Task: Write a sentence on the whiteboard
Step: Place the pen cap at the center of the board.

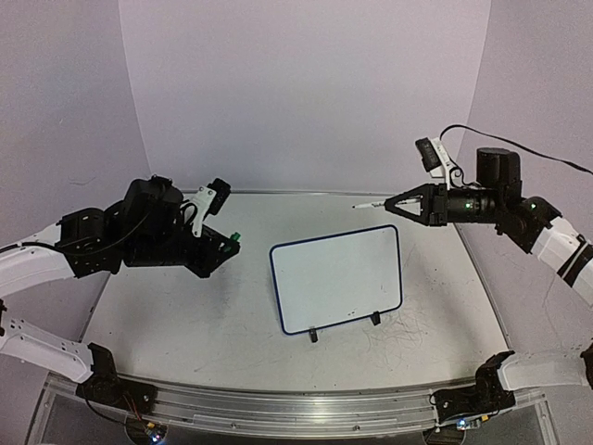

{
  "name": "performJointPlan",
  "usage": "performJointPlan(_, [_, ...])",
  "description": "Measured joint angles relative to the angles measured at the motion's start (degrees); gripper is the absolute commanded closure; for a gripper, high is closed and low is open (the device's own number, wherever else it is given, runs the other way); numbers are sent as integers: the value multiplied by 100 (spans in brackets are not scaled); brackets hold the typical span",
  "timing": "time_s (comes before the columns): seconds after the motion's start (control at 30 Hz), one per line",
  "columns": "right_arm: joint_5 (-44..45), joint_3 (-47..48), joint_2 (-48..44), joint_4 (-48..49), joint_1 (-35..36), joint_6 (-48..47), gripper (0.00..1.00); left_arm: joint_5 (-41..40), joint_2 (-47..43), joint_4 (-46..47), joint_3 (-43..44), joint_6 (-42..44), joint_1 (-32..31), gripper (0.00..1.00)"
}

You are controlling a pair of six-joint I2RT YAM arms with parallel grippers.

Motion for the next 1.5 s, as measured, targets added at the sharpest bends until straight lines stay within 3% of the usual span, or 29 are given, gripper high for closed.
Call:
performJointPlan(0.27, [1016, -393, -64, 305, 15, 167, 100, -956, -201, 50, -1112, -1699, 1054, 100])
performJointPlan(0.53, [1350, -875, -492, 711, 66, 99, 100, -1016, 646, 250, -1723, -2738, 1083, 100])
performJointPlan(0.9, [1409, -2032, -1496, 1141, 66, 120, 100, -1131, 1672, 1436, -2310, -2926, 1083, 100])
performJointPlan(1.17, [1417, -2171, -1804, 1327, 66, 318, 100, -1176, 2213, 2013, -2382, -2927, 1082, 99])
performJointPlan(1.5, [1485, -2168, -1671, 1365, 66, 529, 100, -1270, 2417, 2382, -2619, -2890, 1078, 85])
